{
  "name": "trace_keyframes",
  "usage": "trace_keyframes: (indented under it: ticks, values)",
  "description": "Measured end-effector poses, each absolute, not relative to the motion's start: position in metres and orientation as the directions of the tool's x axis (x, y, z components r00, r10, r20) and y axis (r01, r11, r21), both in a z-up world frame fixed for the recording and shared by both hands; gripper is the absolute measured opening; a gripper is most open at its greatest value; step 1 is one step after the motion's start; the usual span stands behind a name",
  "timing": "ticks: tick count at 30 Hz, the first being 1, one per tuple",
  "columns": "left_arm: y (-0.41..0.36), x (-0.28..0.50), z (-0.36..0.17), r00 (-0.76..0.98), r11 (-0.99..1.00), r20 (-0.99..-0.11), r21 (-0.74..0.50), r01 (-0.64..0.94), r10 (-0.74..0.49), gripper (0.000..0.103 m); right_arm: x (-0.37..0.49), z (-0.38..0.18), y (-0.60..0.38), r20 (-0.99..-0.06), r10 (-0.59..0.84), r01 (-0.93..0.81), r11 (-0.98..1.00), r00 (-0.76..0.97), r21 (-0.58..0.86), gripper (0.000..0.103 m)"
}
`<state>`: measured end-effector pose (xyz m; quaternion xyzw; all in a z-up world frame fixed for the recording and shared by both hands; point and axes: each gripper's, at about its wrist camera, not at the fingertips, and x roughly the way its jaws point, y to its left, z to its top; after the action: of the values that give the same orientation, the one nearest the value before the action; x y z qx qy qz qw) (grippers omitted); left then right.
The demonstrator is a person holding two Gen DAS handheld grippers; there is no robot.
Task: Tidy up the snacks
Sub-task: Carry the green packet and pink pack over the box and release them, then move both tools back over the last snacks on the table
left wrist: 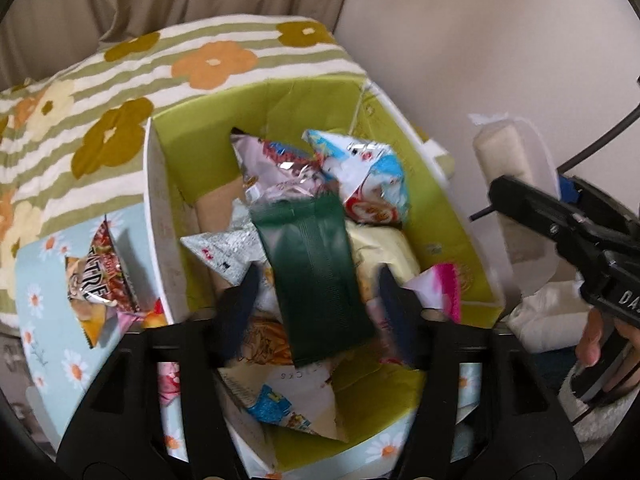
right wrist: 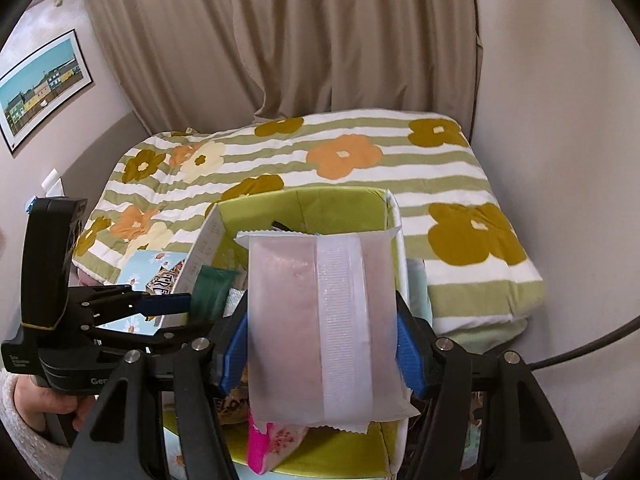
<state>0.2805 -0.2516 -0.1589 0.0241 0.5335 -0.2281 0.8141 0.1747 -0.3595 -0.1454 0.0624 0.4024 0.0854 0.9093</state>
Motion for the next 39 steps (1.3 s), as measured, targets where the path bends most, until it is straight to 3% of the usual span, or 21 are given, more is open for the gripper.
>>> trace_keyframes:
  ticks: [1, 2, 18, 19, 21, 22, 23, 39]
  values:
    - [-0.252, 0.279, -0.16, 0.335, 0.899, -0.882, -0.189, 0.396, -0.333, 0.102, 0.174, -0.146, -0.361, -0.722, 0.209, -0.106, 0.977, 0.659, 0.185, 0.058]
    - [-0.25, 0.277, -0.16, 0.342, 0.899, -0.878, -0.188, 0.396, -0.334, 0.103, 0.172, -0.148, -0.361, -0.723, 0.213, -0.109, 0.976, 0.657, 0.189, 0.058]
    - [-0.192, 0.243, -0.147, 0.406, 0.925, -0.844, -0.244, 0.293, -0.351, 0.103, 0.169, -0.184, -0.364, -0.745, 0.288, -0.095, 0.952, 0.602, 0.291, 0.059]
    - [-0.188, 0.241, -0.146, 0.417, 0.927, -0.84, -0.242, 0.285, -0.347, 0.103, 0.17, -0.184, -0.363, -0.746, 0.284, -0.095, 0.953, 0.602, 0.287, 0.062]
    - [-0.181, 0.238, -0.144, 0.435, 0.933, -0.834, -0.24, 0.269, -0.34, 0.103, 0.165, -0.179, -0.362, -0.724, 0.272, -0.101, 0.957, 0.634, 0.271, 0.08]
    - [-0.177, 0.235, -0.143, 0.445, 0.935, -0.83, -0.239, 0.261, -0.336, 0.103, 0.162, -0.175, -0.362, -0.708, 0.265, -0.105, 0.959, 0.654, 0.263, 0.095]
    - [-0.173, 0.233, -0.142, 0.452, 0.937, -0.827, -0.239, 0.254, -0.334, 0.103, 0.158, -0.171, -0.362, -0.691, 0.261, -0.11, 0.96, 0.674, 0.256, 0.099]
    - [-0.095, 0.191, -0.128, 0.549, 0.972, -0.804, -0.219, 0.082, -0.227, 0.103, 0.136, -0.15, -0.325, -0.668, 0.299, -0.22, 0.954, 0.682, 0.202, 0.099]
